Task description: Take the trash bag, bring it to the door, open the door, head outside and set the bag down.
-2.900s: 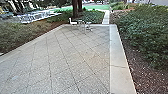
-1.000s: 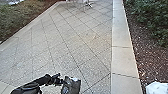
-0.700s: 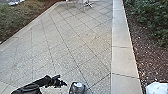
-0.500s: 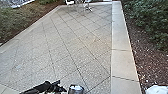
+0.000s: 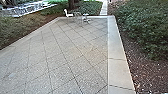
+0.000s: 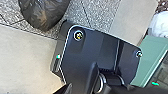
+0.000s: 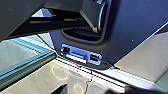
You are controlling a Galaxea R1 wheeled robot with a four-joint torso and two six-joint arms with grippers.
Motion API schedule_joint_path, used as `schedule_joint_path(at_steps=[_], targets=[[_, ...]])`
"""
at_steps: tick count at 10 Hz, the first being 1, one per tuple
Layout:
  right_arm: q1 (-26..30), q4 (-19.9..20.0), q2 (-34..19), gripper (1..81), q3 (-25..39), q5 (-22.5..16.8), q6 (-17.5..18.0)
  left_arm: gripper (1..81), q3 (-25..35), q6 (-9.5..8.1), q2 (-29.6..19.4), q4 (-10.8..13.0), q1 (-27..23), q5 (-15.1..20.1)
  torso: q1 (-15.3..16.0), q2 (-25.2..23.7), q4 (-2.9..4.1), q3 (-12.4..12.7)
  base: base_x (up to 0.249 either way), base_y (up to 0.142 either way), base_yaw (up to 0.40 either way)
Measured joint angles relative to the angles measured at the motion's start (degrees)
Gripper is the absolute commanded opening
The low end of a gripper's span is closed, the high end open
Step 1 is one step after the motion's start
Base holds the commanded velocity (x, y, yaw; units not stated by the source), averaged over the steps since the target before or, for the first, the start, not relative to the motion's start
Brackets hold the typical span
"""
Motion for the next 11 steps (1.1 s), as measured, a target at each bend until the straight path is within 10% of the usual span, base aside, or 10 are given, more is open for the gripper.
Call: schedule_joint_path(at_steps=[4, 7, 11], targets=[[-1.16, -0.02, 0.68, 81.1, -0.11, -0.18, 0.02, 81.1, -0.02, 7.72, 3.04, 0.52, 12.04, -6.60, -0.15, -0.11, -5.64, 5.22, 0.000, 0.000, 0.000], [-1.48, -0.06, 1.11, 81.1, -0.11, -0.38, 0.02, 81.1, -0.10, 13.49, 6.24, 0.91, 18.86, -9.96, -0.15, -0.13, -5.90, 6.84, 0.000, 0.000, 0.000], [-1.96, -0.11, 1.27, 81.1, -0.16, -0.49, 0.17, 81.1, -0.21, 15.02, 9.24, 0.96, 25.11, -19.08, -0.24, -0.20, -5.90, 14.30, 0.000, 0.000, 0.000]])
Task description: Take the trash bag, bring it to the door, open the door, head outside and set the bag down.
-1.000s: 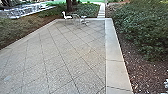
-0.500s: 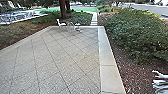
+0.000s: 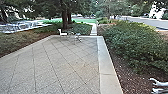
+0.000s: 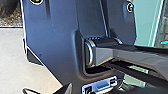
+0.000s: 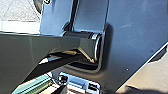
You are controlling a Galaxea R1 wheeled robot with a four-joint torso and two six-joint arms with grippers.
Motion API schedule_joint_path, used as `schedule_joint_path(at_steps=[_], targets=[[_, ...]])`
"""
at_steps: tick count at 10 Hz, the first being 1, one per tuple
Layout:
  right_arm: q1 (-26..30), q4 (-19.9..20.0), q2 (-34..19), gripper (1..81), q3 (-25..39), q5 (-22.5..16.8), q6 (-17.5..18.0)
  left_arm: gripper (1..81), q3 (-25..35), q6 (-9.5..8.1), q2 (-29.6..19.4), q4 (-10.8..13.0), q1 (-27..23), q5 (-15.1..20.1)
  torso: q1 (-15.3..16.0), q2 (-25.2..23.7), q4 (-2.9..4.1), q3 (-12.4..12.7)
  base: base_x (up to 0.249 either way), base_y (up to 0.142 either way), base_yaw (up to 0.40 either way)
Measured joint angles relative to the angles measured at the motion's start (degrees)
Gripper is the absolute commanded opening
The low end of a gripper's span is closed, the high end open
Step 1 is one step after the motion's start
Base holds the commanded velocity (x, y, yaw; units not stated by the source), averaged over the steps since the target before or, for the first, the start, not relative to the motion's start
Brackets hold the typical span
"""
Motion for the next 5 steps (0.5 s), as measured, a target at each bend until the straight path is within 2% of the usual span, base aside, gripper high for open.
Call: schedule_joint_path(at_steps=[2, 3, 5], targets=[[-0.78, -0.17, 0.52, 81.1, -0.91, 0.06, 0.00, 81.1, -0.10, 0.13, 0.68, 0.02, 2.07, -1.51, -0.06, -0.06, 0.00, 4.04, 0.000, 0.000, 0.000], [-0.99, -0.20, 0.85, 81.1, -1.41, 0.46, 0.00, 81.1, -0.10, 0.16, 0.94, 0.02, 2.86, -3.56, -0.06, -0.06, 0.00, 5.77, 0.000, 0.000, 0.000], [-1.16, -0.24, 1.93, 81.1, -2.79, 0.80, -0.02, 81.1, -0.15, 0.18, 1.24, 0.00, 3.86, -4.91, -0.13, -0.11, 0.00, 6.93, 0.000, 0.000, 0.000]])
